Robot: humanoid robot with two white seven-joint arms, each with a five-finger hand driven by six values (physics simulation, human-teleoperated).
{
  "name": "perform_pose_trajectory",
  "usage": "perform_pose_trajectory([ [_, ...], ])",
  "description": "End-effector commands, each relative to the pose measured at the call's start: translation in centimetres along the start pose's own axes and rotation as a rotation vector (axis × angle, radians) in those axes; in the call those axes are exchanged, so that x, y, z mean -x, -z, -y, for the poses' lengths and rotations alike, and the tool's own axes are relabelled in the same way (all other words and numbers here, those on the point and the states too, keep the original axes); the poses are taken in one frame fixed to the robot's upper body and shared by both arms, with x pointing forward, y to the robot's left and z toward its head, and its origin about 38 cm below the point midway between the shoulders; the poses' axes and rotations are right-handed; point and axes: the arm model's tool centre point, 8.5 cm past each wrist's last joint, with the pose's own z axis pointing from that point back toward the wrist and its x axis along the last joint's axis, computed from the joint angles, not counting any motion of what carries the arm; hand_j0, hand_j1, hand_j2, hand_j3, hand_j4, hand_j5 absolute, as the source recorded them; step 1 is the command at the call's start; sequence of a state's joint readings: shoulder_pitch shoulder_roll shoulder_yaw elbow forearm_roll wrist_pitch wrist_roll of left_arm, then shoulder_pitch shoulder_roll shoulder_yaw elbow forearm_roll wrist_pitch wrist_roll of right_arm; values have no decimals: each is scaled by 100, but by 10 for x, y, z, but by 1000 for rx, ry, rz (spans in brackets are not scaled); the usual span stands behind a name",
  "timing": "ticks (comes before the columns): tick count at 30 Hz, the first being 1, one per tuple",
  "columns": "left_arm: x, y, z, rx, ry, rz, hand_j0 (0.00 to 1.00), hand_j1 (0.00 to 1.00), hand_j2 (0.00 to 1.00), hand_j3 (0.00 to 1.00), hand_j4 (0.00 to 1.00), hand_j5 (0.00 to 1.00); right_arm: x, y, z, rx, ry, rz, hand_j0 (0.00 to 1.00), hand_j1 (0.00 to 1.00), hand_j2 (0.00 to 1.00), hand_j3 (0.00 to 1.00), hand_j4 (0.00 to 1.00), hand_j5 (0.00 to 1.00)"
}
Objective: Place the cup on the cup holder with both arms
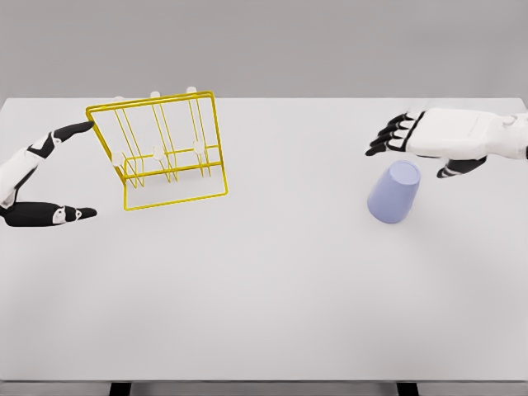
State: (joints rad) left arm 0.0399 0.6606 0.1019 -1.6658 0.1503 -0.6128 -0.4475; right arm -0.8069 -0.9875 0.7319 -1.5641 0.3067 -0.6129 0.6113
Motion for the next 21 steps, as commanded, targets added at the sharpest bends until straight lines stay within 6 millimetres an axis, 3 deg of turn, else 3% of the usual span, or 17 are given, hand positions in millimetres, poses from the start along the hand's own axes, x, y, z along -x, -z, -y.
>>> perform_pose_trajectory([
  [1,0,0,-1,-3,-5,-1,100,100,100,100,100,100,-4,9,-12,-31,23,23,98,98,98,98,98,98],
  [7,0,-1,0,1,-5,-2,100,100,100,100,100,100,15,19,-31,-43,103,-10,98,98,98,98,98,98],
  [13,1,-1,1,4,-1,-6,100,100,100,100,100,100,8,31,-38,-63,111,19,98,98,98,98,98,98],
  [21,1,-1,1,9,4,-7,100,100,100,100,100,100,18,28,-47,-76,141,-9,98,98,98,98,98,98],
])
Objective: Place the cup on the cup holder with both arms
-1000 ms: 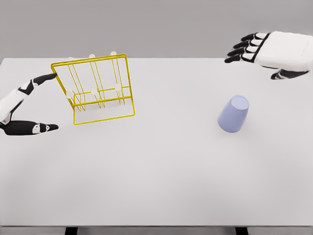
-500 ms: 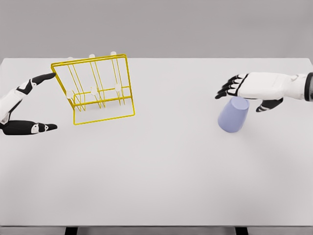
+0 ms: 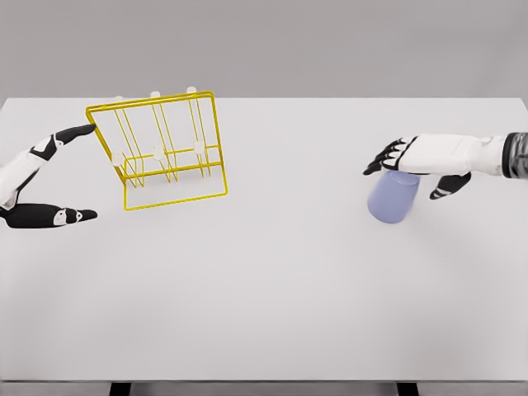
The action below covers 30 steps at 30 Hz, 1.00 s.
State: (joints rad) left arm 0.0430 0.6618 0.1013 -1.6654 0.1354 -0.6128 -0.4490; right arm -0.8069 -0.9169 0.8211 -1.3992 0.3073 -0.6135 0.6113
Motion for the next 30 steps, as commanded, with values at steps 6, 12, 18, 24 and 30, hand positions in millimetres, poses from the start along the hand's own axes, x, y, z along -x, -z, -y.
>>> perform_pose_trajectory([
  [6,0,0,-1,-4,-4,1,100,100,100,100,100,100,-1,1,-2,-5,6,4,98,98,98,98,98,98],
  [12,-2,1,-1,-1,-3,7,100,100,100,100,100,100,-1,1,-2,-3,9,5,68,68,68,68,68,68],
  [18,-2,1,-1,-3,-1,6,100,100,100,100,100,100,-1,2,-2,-1,10,7,48,48,48,48,48,48],
  [24,-2,1,-1,-2,0,6,100,100,100,100,100,100,-2,3,4,11,4,12,45,45,45,45,45,45],
  [30,-2,1,-2,-2,2,5,100,100,100,100,100,100,-2,0,17,39,-17,7,46,46,46,46,46,46],
])
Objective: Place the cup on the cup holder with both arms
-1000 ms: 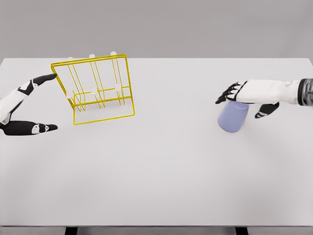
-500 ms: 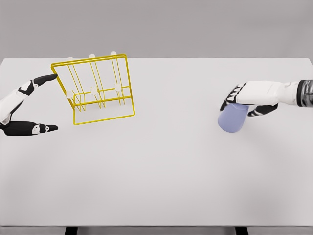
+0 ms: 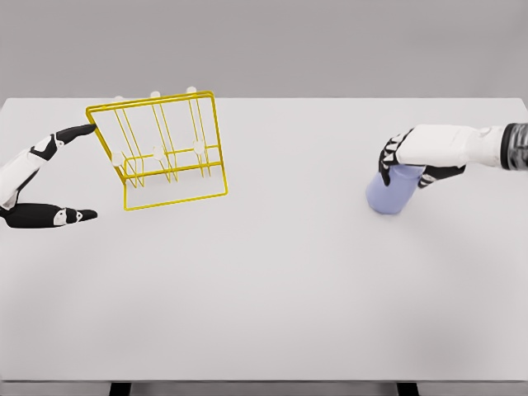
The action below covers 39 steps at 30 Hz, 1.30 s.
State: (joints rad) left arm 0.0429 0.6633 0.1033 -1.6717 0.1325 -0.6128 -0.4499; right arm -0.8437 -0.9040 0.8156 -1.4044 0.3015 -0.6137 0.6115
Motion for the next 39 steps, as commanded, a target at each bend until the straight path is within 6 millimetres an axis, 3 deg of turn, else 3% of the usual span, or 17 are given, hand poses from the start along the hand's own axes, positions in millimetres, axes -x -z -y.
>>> perform_pose_trajectory([
  [1,0,0,-1,-5,-5,1,100,100,100,100,100,100,0,-1,3,10,1,-1,46,46,46,46,46,46],
  [7,0,-1,-2,-8,-2,0,100,100,100,100,100,100,-20,3,23,39,-65,48,44,44,44,44,44,44],
  [10,0,-1,-2,-8,-2,0,100,100,100,100,100,100,-36,6,33,55,-108,89,41,41,41,41,41,41],
  [11,0,-1,-2,-8,-2,0,100,100,100,100,100,100,-41,6,35,58,-119,100,36,36,36,36,36,36],
  [15,0,-1,-3,-9,-3,1,100,100,100,100,100,100,-63,11,45,77,-170,155,37,37,37,37,37,37],
  [22,0,-1,-2,-8,-2,0,100,100,100,100,100,100,-108,65,63,164,-171,320,37,37,37,37,37,37],
  [27,0,-1,-2,-8,-4,0,100,100,100,100,100,100,-142,99,63,171,-166,430,37,37,37,37,37,37],
  [39,-4,-1,-7,20,33,0,100,100,100,100,100,100,-181,125,69,169,-199,538,41,41,41,41,41,41],
])
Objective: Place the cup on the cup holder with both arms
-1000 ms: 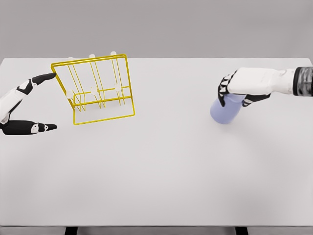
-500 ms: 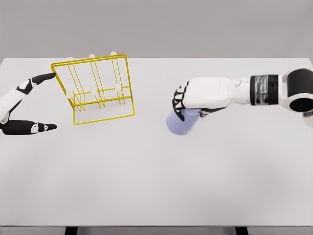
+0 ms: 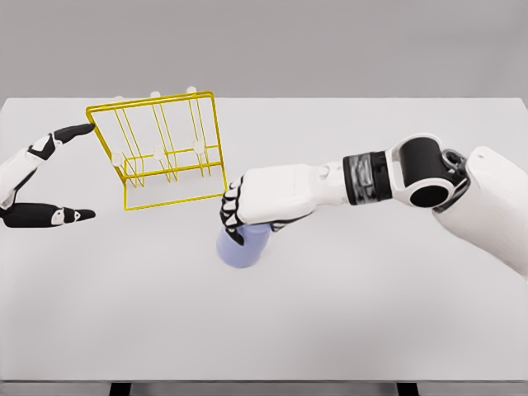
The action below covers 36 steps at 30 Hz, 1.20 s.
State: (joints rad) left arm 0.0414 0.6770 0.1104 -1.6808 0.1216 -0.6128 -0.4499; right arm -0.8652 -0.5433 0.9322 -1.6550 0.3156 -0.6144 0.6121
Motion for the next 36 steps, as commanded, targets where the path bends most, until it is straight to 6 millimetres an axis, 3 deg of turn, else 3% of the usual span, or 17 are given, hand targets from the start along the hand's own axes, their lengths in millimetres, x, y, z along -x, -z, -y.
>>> perform_pose_trajectory([
  [1,-2,0,-6,30,42,-10,100,100,100,100,100,100,-2,6,1,9,5,14,41,41,41,41,41,41],
  [5,-7,6,-33,63,168,-16,100,100,100,100,100,100,1,8,2,-1,-8,2,45,45,45,45,45,45],
  [6,-9,9,-38,66,189,-13,100,100,100,100,100,100,1,8,3,0,-14,2,50,50,50,50,50,50],
  [7,-10,12,-43,71,213,-11,100,100,100,100,100,100,0,8,3,-1,-17,2,65,65,65,65,65,65],
  [11,-15,15,-59,101,284,-17,100,100,100,100,100,100,-1,9,4,-8,-32,-1,77,77,77,77,77,77],
  [14,-19,18,-57,127,314,-12,100,100,100,100,100,100,-1,9,5,-6,-37,-3,85,85,85,85,85,85],
  [16,-24,18,-63,169,352,-14,100,100,100,100,100,100,0,5,16,2,-63,-9,96,96,96,96,96,96],
  [21,-27,17,-74,214,418,-32,100,100,100,100,100,100,-6,-3,36,26,-121,-6,100,100,100,100,100,100],
  [23,-33,21,-86,224,463,-29,100,100,100,100,100,100,-3,-27,57,83,-163,-57,100,100,100,100,100,100],
  [25,-37,25,-95,222,484,-19,100,100,100,100,100,100,2,-54,66,111,-172,-113,100,100,100,100,100,100],
  [27,-40,34,-92,242,481,4,100,100,100,100,100,100,10,-108,81,184,-146,-196,100,100,100,100,100,100],
  [28,-40,43,-87,271,474,23,100,100,100,100,100,100,12,-144,88,235,-126,-253,100,100,100,100,100,100],
  [30,-42,55,-79,303,460,54,100,100,100,100,100,100,9,-218,78,315,-65,-390,100,100,100,100,100,100],
  [33,-42,64,-68,370,457,72,100,100,100,100,100,100,3,-262,55,404,-2,-495,100,100,100,100,100,100],
  [36,-46,74,-66,462,473,86,100,100,100,100,100,100,-4,-272,37,399,31,-530,100,100,100,100,100,100],
])
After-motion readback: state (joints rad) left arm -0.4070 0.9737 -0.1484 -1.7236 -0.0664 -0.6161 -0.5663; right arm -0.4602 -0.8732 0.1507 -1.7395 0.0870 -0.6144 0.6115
